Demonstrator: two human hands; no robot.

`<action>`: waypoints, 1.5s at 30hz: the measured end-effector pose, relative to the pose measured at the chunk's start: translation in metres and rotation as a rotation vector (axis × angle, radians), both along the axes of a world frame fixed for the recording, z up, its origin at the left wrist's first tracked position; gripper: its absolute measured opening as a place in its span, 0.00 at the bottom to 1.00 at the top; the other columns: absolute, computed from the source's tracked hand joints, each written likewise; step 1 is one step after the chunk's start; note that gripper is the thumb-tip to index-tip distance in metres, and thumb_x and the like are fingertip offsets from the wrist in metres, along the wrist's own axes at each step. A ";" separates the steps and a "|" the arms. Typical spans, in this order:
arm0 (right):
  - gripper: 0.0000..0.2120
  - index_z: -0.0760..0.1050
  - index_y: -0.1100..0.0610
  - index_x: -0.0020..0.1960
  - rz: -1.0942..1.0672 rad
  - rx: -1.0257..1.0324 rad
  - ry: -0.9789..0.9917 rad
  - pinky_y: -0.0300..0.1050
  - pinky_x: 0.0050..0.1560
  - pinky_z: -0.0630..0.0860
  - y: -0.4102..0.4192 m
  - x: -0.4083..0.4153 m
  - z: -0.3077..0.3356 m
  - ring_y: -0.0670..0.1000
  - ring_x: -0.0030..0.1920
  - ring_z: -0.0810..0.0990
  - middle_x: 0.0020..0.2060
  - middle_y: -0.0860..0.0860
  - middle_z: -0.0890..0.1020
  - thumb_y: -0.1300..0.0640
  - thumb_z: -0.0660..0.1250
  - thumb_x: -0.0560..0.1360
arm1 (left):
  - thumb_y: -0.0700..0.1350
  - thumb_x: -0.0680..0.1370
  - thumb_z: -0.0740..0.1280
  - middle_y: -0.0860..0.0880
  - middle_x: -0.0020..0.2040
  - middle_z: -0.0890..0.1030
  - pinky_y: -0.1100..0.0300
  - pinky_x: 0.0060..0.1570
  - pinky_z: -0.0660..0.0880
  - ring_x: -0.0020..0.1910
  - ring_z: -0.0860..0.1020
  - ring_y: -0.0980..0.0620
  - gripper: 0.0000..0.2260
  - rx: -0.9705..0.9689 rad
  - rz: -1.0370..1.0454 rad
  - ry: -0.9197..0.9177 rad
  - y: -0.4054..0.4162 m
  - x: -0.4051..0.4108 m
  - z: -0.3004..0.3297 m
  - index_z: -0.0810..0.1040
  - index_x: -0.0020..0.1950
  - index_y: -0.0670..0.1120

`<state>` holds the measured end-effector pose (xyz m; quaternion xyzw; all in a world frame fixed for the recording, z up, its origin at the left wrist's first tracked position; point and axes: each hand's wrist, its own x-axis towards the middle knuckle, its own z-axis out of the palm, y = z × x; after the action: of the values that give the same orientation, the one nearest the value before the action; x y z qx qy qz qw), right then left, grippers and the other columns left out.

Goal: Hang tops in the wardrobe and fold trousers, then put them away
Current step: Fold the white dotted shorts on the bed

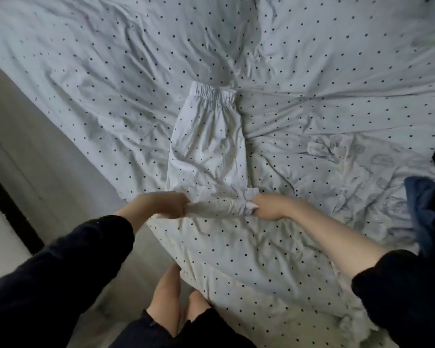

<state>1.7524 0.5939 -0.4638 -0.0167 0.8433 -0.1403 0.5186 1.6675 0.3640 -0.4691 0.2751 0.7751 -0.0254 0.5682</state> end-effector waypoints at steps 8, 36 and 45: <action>0.20 0.66 0.54 0.70 -0.411 0.120 0.635 0.49 0.64 0.66 0.041 -0.110 0.025 0.57 0.68 0.67 0.69 0.53 0.69 0.63 0.55 0.79 | 0.35 0.76 0.58 0.41 0.65 0.74 0.48 0.60 0.68 0.61 0.74 0.41 0.24 0.379 0.290 0.868 0.031 -0.110 0.022 0.64 0.73 0.45; 0.14 0.72 0.55 0.62 -0.148 -0.034 0.104 0.43 0.42 0.70 0.010 -0.070 -0.093 0.52 0.49 0.76 0.54 0.52 0.76 0.60 0.59 0.77 | 0.34 0.75 0.56 0.46 0.45 0.78 0.57 0.41 0.71 0.44 0.76 0.47 0.12 0.121 -0.027 0.163 0.034 -0.069 -0.073 0.74 0.49 0.49; 0.17 0.72 0.57 0.63 -0.224 0.065 0.321 0.47 0.52 0.73 0.049 -0.155 -0.019 0.56 0.54 0.77 0.59 0.56 0.77 0.52 0.65 0.76 | 0.43 0.76 0.62 0.44 0.60 0.77 0.52 0.54 0.70 0.56 0.75 0.45 0.15 0.232 0.087 0.455 0.061 -0.168 -0.013 0.74 0.63 0.46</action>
<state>1.5979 0.6428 -0.4824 0.0719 0.9158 -0.1653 0.3590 1.4994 0.4245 -0.4818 0.2921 0.8918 0.0269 0.3445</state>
